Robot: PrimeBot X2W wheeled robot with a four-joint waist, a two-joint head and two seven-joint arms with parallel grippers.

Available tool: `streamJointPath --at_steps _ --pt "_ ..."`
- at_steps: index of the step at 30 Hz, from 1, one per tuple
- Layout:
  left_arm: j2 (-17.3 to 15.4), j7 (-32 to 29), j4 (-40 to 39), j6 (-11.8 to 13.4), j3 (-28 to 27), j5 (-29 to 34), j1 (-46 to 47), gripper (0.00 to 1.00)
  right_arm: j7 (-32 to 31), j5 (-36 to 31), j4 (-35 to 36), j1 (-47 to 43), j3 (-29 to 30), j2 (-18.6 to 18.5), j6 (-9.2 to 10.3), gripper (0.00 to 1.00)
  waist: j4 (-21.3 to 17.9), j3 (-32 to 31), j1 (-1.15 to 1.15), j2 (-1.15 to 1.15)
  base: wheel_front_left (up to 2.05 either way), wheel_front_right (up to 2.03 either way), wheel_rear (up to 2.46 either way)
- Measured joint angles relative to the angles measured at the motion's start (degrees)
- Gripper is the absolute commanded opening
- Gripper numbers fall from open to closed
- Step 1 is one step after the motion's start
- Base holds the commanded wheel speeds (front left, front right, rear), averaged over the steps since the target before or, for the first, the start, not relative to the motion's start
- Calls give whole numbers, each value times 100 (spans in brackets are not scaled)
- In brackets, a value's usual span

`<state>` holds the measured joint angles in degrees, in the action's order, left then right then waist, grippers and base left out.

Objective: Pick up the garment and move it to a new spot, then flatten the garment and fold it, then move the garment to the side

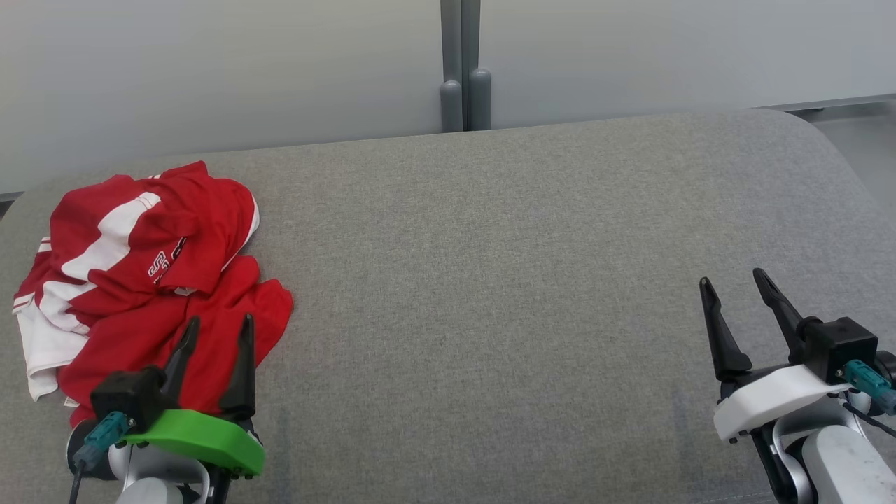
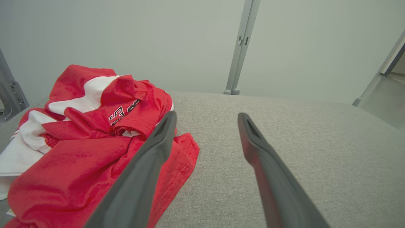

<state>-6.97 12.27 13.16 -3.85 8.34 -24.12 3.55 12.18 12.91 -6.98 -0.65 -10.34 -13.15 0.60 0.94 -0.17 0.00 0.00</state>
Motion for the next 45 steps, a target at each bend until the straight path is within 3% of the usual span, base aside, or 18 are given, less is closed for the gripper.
streamJointPath --at_steps 12,45 --pt "-4 200 4 -26 -37 762 0 100 218 -754 15 0 -55 -144 58 100 -4 -12 0 0 0 0 0" --pt "94 200 308 -212 -478 766 -69 100 220 -751 -163 -102 146 -130 92 100 1 -19 0 0 0 0 0"
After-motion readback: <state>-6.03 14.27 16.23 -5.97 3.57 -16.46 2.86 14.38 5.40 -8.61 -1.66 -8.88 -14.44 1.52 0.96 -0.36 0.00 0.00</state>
